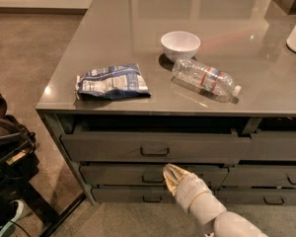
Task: Close top drawer
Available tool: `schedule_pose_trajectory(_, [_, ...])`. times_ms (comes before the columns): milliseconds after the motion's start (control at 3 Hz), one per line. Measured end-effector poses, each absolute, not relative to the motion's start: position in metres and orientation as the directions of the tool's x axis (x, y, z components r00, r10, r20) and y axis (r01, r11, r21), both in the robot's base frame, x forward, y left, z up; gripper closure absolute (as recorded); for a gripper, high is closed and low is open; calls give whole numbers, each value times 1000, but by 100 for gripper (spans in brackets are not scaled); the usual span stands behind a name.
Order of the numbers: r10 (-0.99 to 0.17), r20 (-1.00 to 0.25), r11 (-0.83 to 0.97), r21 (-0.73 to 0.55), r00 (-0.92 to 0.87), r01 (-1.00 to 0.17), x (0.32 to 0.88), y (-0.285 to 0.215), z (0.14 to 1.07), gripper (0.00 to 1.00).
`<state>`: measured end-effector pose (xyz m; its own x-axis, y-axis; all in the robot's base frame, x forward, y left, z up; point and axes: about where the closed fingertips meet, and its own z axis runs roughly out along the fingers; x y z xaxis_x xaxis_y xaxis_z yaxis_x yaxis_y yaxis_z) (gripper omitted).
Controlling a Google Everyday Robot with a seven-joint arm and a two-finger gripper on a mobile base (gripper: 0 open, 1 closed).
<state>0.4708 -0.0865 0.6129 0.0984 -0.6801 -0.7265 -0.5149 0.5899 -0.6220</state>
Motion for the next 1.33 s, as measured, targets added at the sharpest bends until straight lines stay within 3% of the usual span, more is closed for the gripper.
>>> schedule_pose_trajectory(1333, [-636, -761, 640, -611, 125, -466, 534, -91, 598, 100])
